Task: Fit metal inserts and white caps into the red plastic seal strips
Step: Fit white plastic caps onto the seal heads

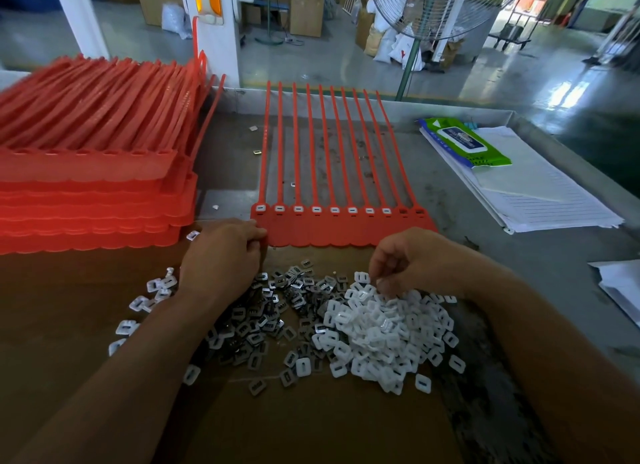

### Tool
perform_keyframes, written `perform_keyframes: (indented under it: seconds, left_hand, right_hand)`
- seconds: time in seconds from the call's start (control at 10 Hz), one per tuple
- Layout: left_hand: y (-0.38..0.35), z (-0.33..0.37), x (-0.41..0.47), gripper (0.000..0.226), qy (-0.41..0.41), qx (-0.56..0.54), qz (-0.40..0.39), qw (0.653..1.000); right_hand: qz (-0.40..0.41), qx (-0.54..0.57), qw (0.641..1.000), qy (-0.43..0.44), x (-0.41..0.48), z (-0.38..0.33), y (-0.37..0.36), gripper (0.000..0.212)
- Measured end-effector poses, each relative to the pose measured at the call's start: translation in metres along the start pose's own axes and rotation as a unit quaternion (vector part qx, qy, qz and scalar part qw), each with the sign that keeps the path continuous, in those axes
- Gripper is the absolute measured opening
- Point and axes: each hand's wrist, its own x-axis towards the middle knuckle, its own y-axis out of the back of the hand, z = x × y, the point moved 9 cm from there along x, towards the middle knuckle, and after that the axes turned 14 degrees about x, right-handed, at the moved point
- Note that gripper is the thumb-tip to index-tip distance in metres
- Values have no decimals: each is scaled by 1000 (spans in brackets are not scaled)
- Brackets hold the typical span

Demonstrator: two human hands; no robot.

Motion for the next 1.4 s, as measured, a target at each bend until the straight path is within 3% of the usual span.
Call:
perform_keyframes:
  seconds: [0.2,0.4,0.6,1.1,1.4]
  left_hand:
    - [0,0,0,28,-1,-3,0,1000]
    - [0,0,0,29,1,-5,0,1000]
    - [-1,-1,0,29,1,-12,-1,1000]
    - [-1,0,2,27,-3,-9,12,1000]
    - [-1,-1,1,27,-4,-12,16,1000]
  right_hand:
    - [86,35,995,34,-3,4,31,24]
    - [268,90,958,37,3,22,77,10]
    - [354,82,932,10,24,45,102,12]
    - [312,96,944,-47,45,68,102,23]
    - [312,93,944,-51,49,67,100,15]
